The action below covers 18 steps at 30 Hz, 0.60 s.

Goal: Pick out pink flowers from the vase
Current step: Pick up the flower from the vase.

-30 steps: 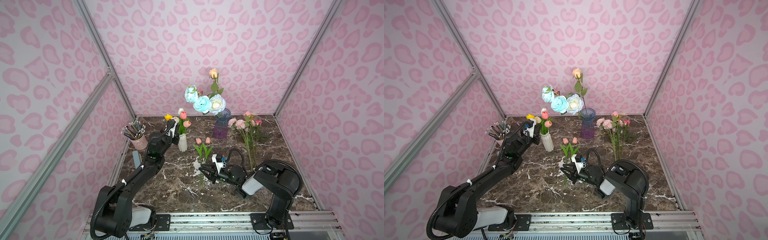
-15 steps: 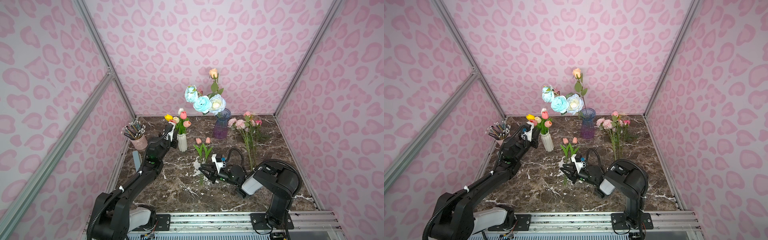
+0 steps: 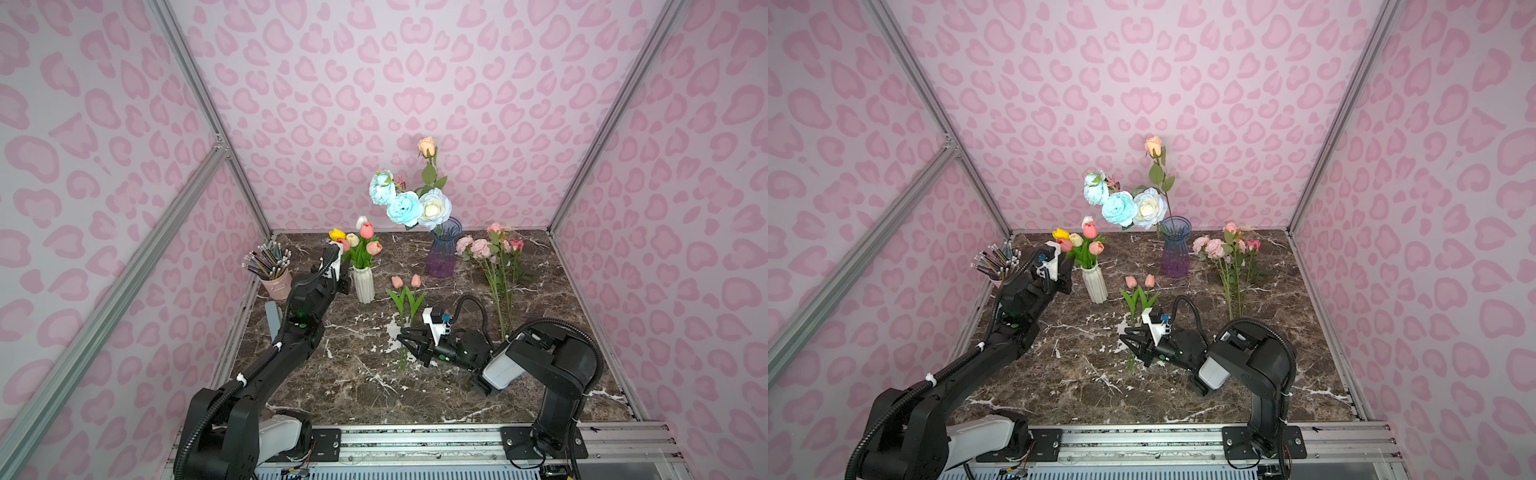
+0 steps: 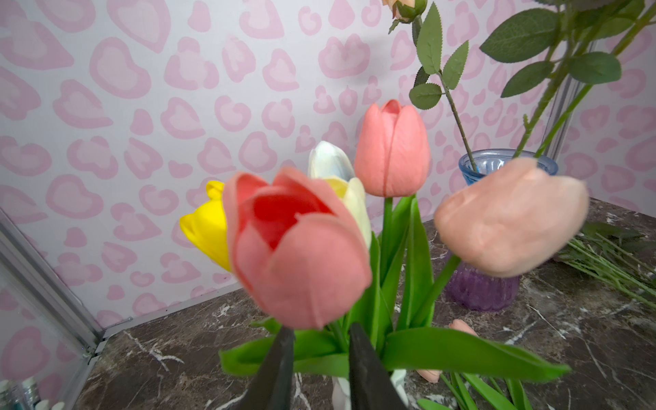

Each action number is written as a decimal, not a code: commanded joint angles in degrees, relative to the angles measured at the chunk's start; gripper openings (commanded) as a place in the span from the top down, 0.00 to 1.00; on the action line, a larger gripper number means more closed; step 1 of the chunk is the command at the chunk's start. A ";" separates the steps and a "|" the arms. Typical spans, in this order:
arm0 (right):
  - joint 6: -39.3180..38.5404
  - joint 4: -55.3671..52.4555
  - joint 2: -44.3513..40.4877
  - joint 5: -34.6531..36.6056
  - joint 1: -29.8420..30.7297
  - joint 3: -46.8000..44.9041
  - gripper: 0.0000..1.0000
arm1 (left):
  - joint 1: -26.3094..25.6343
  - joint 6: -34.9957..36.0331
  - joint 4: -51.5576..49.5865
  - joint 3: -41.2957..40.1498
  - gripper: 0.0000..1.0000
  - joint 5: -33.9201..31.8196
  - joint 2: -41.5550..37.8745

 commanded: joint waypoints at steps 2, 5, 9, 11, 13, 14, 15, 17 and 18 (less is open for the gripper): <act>-0.11 3.22 0.46 -0.25 -0.01 0.22 0.71 | 0.12 -1.00 2.34 0.63 0.66 0.43 0.42; -0.15 3.12 0.55 -0.34 -0.02 0.32 0.71 | 0.20 -1.48 2.25 1.83 0.59 0.78 1.46; -0.07 3.03 0.72 -0.52 -0.04 0.47 0.71 | 0.36 -1.96 2.08 3.98 0.58 1.89 3.42; -0.02 2.95 0.79 -0.52 -0.03 0.40 0.71 | 0.37 -2.05 2.07 4.92 0.58 1.65 4.47; -0.02 2.81 0.81 -0.43 0.01 0.48 0.71 | 0.37 -2.10 2.07 5.61 0.61 1.46 5.20; -0.04 2.64 0.81 -0.43 0.02 0.58 0.72 | 0.46 -2.15 2.16 5.89 0.63 1.48 5.46; -0.05 2.55 0.81 -0.43 0.00 0.65 0.72 | 0.46 -2.30 2.16 6.05 0.64 1.64 5.65; -0.02 2.34 0.90 -0.42 -0.01 0.82 0.72 | 0.60 -2.63 2.39 5.99 0.72 1.74 5.77; -0.08 2.25 0.90 -0.35 -0.06 0.81 0.72 | 0.66 -2.83 2.51 5.85 0.76 1.95 5.70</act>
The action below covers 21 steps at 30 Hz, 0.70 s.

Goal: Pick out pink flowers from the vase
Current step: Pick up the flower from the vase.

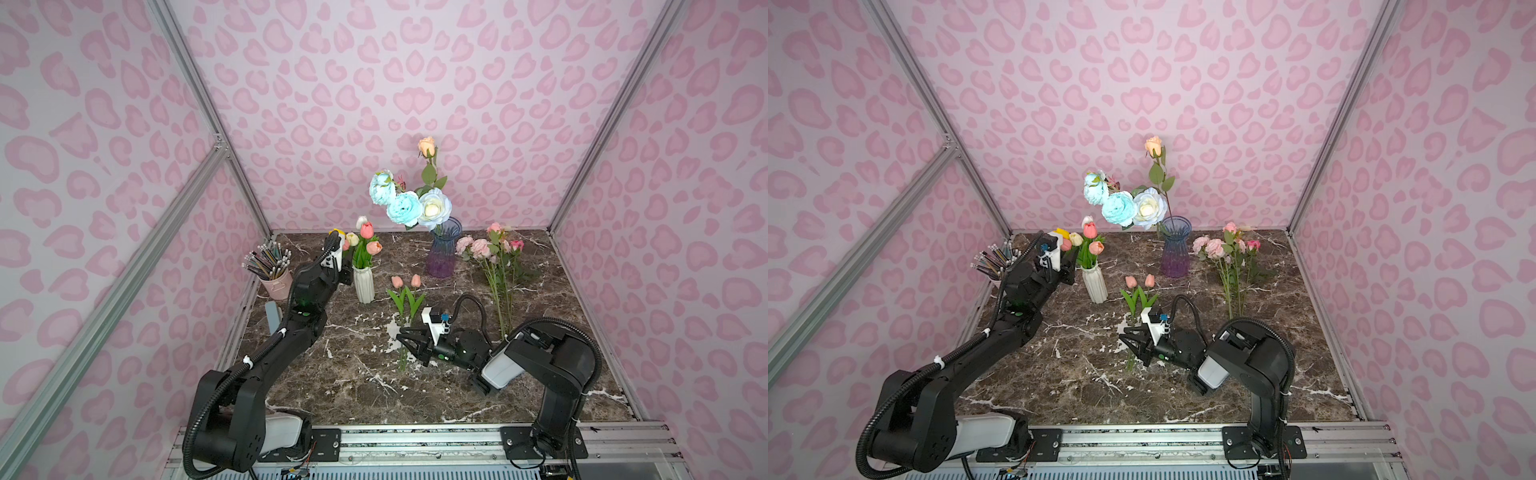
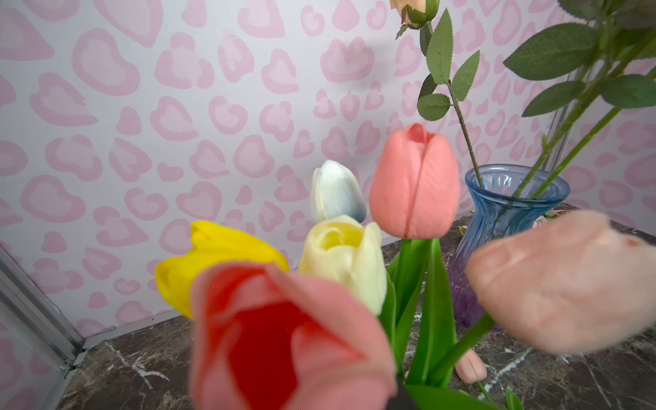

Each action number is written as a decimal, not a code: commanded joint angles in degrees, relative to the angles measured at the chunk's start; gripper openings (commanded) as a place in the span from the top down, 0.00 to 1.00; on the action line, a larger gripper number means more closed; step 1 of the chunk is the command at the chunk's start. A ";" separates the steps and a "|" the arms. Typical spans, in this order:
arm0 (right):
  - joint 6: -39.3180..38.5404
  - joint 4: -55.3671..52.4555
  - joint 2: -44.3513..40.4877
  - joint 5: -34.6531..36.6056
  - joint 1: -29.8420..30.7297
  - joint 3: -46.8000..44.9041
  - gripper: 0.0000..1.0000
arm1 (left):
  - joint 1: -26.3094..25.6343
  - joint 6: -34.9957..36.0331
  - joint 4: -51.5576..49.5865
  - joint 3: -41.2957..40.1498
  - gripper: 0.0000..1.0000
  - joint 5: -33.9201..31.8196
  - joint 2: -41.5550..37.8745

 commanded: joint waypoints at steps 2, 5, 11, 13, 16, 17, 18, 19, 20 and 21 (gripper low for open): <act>-0.05 2.26 0.59 -0.30 -0.03 0.30 0.72 | 0.10 -1.01 2.60 0.24 0.84 1.38 -0.29; -0.04 2.16 0.66 -0.39 -0.13 0.47 0.72 | 0.12 -1.05 2.60 -0.27 0.92 2.07 -0.97; 0.06 1.91 0.77 -0.22 -0.09 0.51 0.72 | 0.15 -0.75 1.11 -0.06 0.96 1.87 -3.21; 0.07 1.86 0.77 -0.21 -0.08 0.51 0.72 | 0.09 -0.75 0.10 0.38 0.96 1.85 -4.57; 0.18 1.53 0.77 -0.12 -0.11 0.62 0.73 | 0.09 -0.66 -2.93 1.84 0.95 1.86 -6.94; 0.18 1.45 0.77 -0.12 -0.12 0.65 0.73 | 0.09 -0.65 -4.09 2.43 0.95 1.76 -7.80; 0.16 1.42 0.85 -0.01 -0.13 0.69 0.73 | 0.12 -0.73 -5.28 3.03 0.95 1.54 -8.52; 0.28 1.33 0.86 -0.03 -0.06 0.68 0.73 | 0.14 -0.83 -6.75 3.79 0.94 1.41 -9.52; 0.33 1.21 0.86 0.05 -0.13 0.76 0.73 | 0.14 -0.97 -8.27 4.65 0.94 1.32 -10.45; 0.34 1.09 0.86 0.05 -0.07 0.80 0.73 | 0.09 -1.14 -9.90 5.60 0.94 1.35 -11.18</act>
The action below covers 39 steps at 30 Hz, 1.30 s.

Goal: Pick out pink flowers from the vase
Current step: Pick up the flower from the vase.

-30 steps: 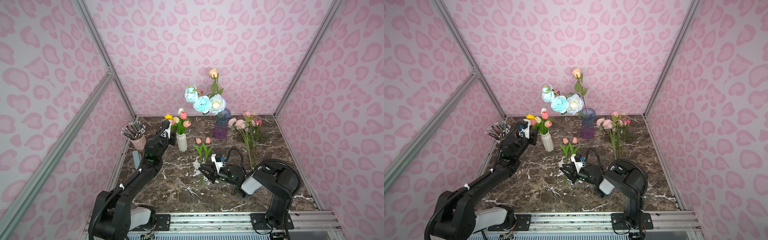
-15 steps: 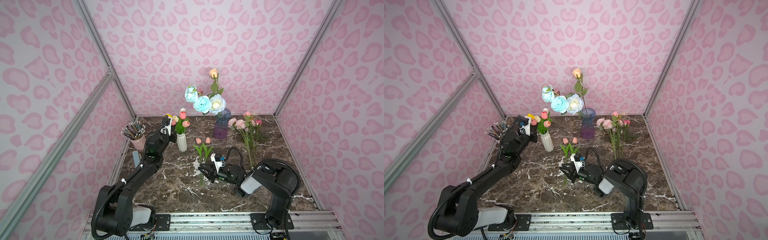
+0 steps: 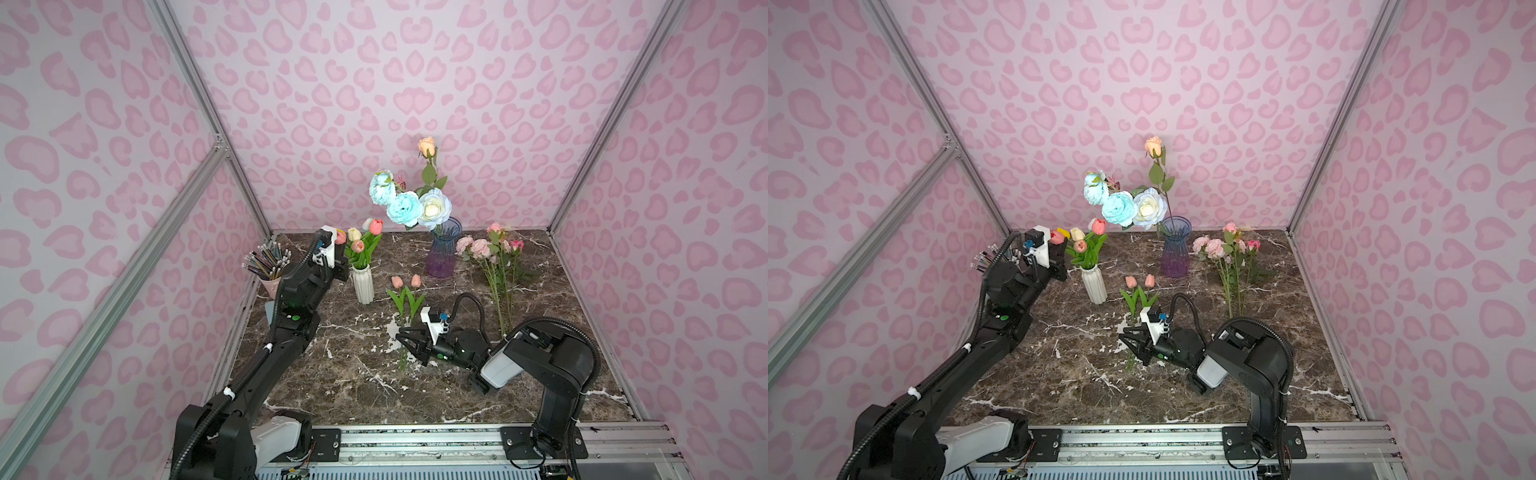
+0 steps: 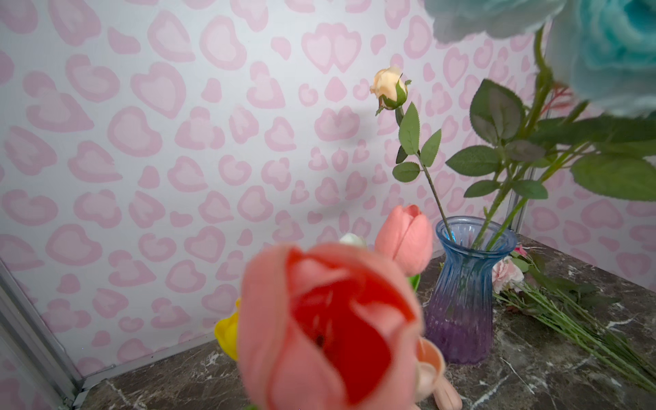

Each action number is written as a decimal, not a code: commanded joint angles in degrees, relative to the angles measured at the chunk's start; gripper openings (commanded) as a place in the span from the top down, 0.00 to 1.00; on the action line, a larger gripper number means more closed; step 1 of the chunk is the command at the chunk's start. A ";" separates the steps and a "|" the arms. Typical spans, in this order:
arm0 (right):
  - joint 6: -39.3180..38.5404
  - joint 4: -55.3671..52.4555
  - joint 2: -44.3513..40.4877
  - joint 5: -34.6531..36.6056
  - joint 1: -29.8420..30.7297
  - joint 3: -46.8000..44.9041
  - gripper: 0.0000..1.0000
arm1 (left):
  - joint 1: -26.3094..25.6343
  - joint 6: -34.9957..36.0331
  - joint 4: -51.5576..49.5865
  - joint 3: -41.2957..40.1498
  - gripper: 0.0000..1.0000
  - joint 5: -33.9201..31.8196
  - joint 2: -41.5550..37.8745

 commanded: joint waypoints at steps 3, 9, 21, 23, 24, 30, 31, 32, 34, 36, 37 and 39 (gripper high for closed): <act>-0.24 1.86 0.38 0.01 -0.06 0.22 0.73 | 0.03 -1.35 -8.60 5.12 0.94 -0.96 -4.14; -0.17 0.85 0.11 0.35 0.15 0.20 0.74 | 0.03 -1.70 -16.94 10.17 0.92 -2.43 -7.78; -1.24 -2.19 -0.59 1.59 1.06 0.73 0.75 | -0.56 -1.26 -22.27 12.61 0.93 -4.01 -12.31; -1.29 -2.73 -0.42 1.75 1.06 1.02 0.75 | -1.31 -0.63 -24.85 15.44 0.94 -5.03 -12.70; -1.24 -2.84 -0.41 1.77 1.19 1.12 0.75 | -1.69 -0.55 -25.48 16.37 0.94 -5.39 -12.94; -1.92 -4.65 -1.16 2.82 1.80 1.24 0.75 | -4.90 1.98 -29.70 21.49 0.94 -7.91 -15.12; -2.01 -4.94 -1.20 2.97 1.90 1.26 0.75 | -5.34 2.26 -29.71 21.96 0.94 -8.09 -15.53; -2.10 -5.23 -1.29 3.17 2.02 1.39 0.75 | -5.87 2.44 -31.56 22.43 0.94 -8.19 -16.15; -2.48 -6.27 -1.68 3.56 2.26 1.73 0.75 | -6.92 2.09 -32.36 22.94 0.94 -8.16 -17.26; -3.57 -7.77 -2.93 4.77 3.05 1.85 0.76 | -8.19 0.71 -33.51 22.91 0.93 -8.01 -18.71; -4.08 -8.49 -4.14 5.51 3.43 1.62 0.75 | -8.84 0.09 -34.02 22.59 0.93 -7.78 -19.51; -6.51 -11.71 -8.68 6.59 4.46 1.05 0.75 | -10.38 -1.15 -35.40 21.51 0.93 -7.11 -21.49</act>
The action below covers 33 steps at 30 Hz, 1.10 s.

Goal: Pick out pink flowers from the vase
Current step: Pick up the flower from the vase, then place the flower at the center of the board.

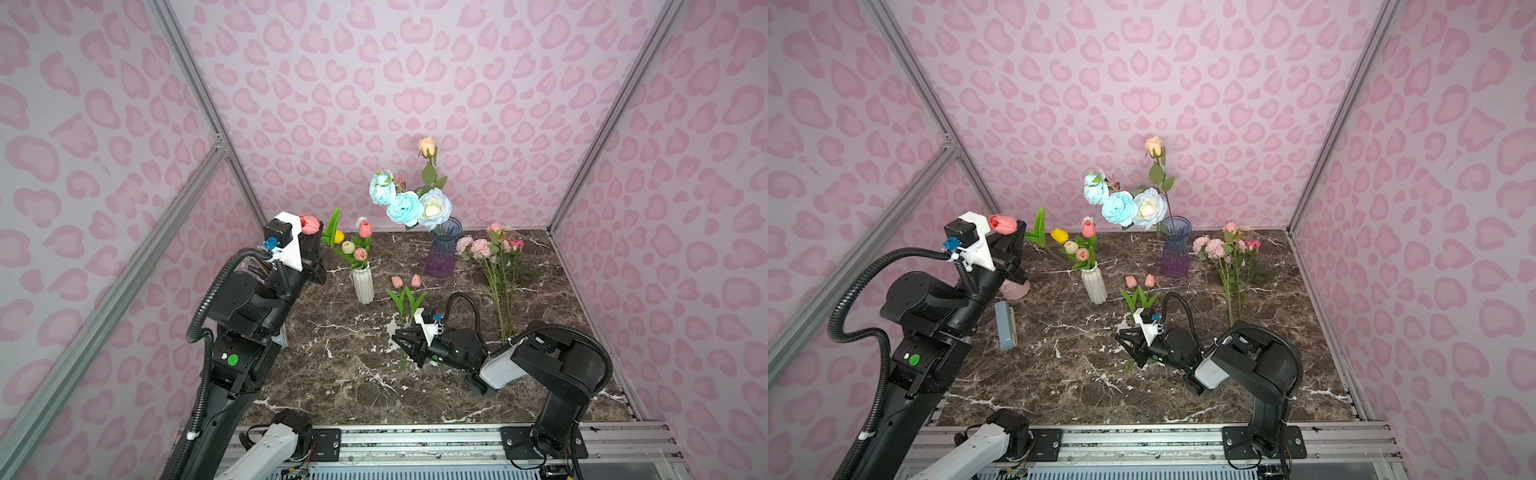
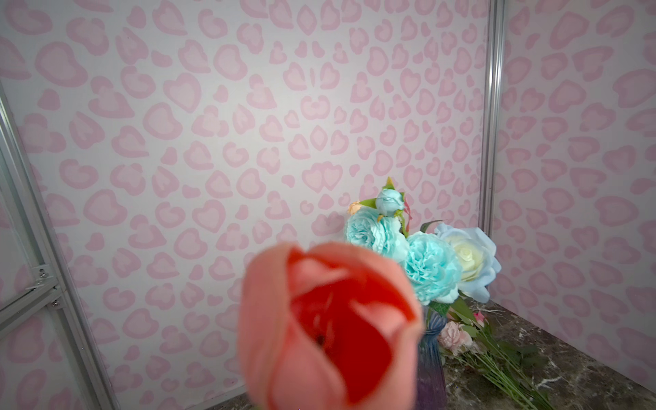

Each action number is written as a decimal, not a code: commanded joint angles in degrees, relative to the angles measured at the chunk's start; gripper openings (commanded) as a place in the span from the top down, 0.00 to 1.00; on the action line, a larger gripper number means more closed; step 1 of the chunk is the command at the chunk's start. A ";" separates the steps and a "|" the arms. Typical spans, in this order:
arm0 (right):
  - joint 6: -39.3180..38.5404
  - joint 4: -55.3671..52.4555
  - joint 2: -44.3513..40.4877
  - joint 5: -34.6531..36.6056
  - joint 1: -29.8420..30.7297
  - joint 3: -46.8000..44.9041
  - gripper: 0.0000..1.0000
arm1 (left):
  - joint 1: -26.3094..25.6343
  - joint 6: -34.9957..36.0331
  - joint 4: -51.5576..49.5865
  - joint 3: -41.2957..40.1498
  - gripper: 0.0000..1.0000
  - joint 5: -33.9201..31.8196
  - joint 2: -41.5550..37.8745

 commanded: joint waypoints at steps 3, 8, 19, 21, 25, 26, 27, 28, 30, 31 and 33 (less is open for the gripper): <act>-8.12 -8.97 -12.94 4.36 2.64 -1.34 0.73 | -4.17 -3.13 -4.95 -2.31 0.93 1.12 -5.06; -15.94 -28.64 -30.51 3.55 3.26 1.42 0.70 | -9.66 -5.29 -5.85 -8.51 0.92 7.06 -11.19; -30.18 -53.45 -40.56 -5.78 5.19 13.08 0.56 | -12.54 -12.29 12.16 -22.17 0.92 27.08 -15.72; -32.20 -56.59 -39.86 -4.76 5.30 14.69 0.53 | -12.93 -12.86 14.55 -23.10 0.92 29.22 -15.80; -32.76 -57.75 -39.51 -1.58 5.25 14.98 0.52 | -13.55 -12.11 14.08 -22.58 0.93 31.57 -16.04; -31.93 -56.05 -39.49 -2.08 5.27 14.21 0.52 | -13.71 -11.79 13.31 -22.35 0.93 31.66 -16.05; -31.19 -54.29 -39.34 -3.11 5.28 13.44 0.53 | -13.81 -11.39 12.76 -22.26 0.93 31.61 -16.19; -30.77 -53.00 -39.03 -3.77 5.21 13.02 0.53 | -13.82 -11.28 12.55 -22.36 0.94 31.61 -16.27; -30.51 -52.97 -38.12 -4.08 5.34 13.24 0.56 | -13.91 -11.26 12.74 -22.74 0.94 31.52 -16.49; -30.44 -53.70 -37.80 -3.86 5.31 13.67 0.59 | -13.91 -11.26 12.84 -22.87 0.94 31.51 -16.53; -30.37 -54.80 -37.05 -3.68 5.28 14.37 0.69 | -13.91 -11.50 12.94 -23.10 0.95 31.51 -16.40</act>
